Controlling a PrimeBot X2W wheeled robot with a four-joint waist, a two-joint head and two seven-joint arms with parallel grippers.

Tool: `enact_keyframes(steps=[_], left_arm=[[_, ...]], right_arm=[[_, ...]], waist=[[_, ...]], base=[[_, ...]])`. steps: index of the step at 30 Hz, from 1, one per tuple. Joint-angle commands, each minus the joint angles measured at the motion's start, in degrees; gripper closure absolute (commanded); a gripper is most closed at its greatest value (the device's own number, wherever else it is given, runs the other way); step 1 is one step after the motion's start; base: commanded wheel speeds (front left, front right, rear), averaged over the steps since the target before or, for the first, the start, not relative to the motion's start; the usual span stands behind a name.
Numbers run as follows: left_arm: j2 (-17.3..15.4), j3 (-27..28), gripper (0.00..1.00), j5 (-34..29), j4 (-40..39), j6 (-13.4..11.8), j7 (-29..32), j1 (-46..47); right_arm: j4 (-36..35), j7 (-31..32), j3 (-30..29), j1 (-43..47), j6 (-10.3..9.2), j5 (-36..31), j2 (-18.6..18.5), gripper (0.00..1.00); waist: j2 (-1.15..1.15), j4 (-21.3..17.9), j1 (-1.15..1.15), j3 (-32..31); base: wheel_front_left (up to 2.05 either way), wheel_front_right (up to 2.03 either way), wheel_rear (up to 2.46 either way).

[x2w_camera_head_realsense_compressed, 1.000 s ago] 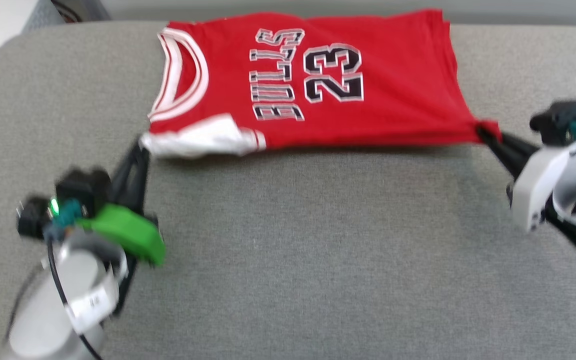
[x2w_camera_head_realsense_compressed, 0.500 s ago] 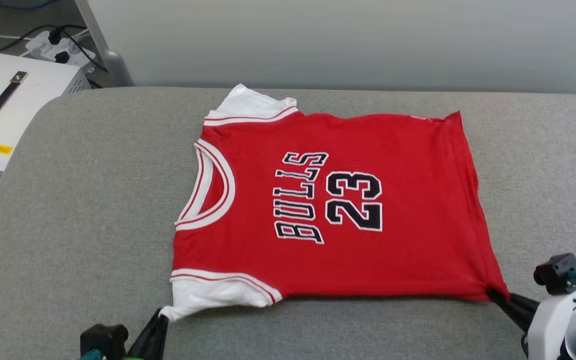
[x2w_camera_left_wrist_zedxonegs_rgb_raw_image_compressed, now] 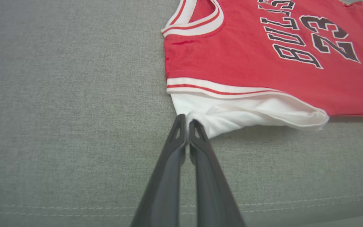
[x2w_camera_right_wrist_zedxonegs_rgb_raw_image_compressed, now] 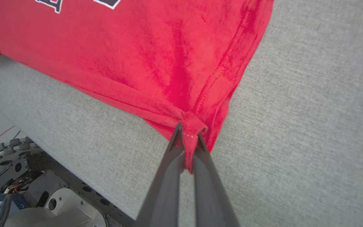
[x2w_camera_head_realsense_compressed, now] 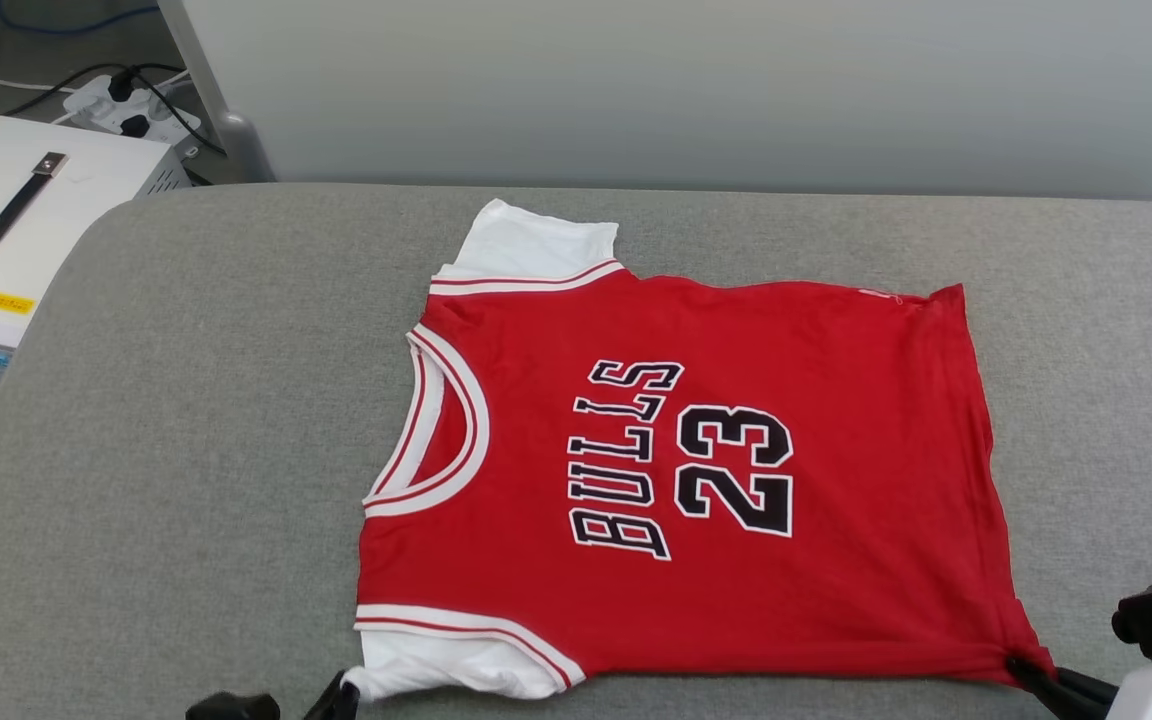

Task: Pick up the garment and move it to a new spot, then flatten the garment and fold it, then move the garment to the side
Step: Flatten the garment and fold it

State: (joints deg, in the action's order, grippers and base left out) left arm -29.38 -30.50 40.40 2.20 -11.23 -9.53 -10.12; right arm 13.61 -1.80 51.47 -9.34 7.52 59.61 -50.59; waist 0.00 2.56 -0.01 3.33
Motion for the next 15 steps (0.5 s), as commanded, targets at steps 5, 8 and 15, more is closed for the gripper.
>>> enact_keyframes(steps=[5,8,15], left_arm=[[-2.2,0.3,1.0,-3.3,-0.2,1.7,0.6,8.4],[-3.2,-0.4,1.0,-5.0,-0.5,3.4,2.2,13.5],[-3.0,-1.0,1.0,-7.1,1.4,6.8,5.0,25.2]], right_arm=[[-2.8,1.7,-5.3,0.0,-0.03,-1.4,1.5,1.0],[-4.7,2.9,-8.4,-1.3,-0.03,-2.4,1.8,1.0],[-7.2,6.4,-14.4,-6.2,-0.03,-4.1,3.3,1.0]], waist=[[0.0,-0.3,0.01,1.9],[0.0,-0.8,0.01,3.4],[0.0,-2.6,0.01,8.5]], base=[[0.0,0.0,0.0],[0.0,0.0,0.0],[0.0,0.0,0.0]])
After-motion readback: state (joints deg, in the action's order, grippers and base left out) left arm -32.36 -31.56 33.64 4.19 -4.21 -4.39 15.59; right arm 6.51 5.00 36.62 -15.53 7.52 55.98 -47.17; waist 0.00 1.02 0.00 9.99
